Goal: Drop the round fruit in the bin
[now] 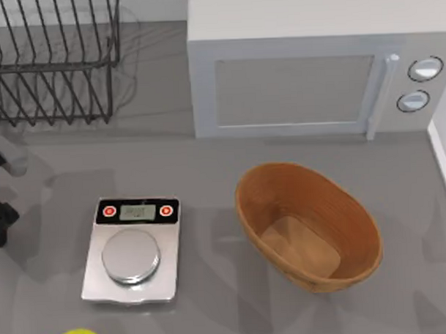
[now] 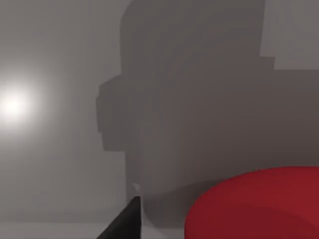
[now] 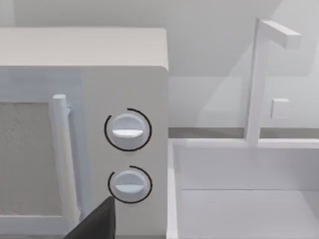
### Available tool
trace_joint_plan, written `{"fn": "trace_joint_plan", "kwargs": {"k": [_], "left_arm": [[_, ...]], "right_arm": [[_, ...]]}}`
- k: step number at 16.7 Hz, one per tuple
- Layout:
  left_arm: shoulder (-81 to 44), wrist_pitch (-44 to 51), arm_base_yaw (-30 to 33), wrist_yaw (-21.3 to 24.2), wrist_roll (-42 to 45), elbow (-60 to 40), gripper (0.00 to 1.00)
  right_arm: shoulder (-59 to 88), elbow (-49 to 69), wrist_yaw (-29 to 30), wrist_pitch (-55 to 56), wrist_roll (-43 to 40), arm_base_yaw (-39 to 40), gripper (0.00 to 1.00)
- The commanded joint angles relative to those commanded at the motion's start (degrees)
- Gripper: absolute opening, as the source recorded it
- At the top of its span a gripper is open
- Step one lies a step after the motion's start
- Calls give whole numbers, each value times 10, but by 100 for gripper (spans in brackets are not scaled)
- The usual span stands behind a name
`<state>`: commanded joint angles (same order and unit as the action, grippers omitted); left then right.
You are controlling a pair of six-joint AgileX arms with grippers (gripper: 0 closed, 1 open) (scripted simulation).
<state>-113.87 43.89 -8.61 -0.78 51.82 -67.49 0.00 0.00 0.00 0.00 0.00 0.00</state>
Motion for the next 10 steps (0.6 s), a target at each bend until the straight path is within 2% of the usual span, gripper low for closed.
{"fn": "trace_joint_plan", "kwargs": {"k": [8, 10], "left_arm": [[0, 0, 0, 0, 0, 0, 2], [0, 0, 0, 0, 0, 0, 0]], "right_arm": [[0, 0, 0, 0, 0, 0, 100], [0, 0, 0, 0, 0, 0, 100]]}}
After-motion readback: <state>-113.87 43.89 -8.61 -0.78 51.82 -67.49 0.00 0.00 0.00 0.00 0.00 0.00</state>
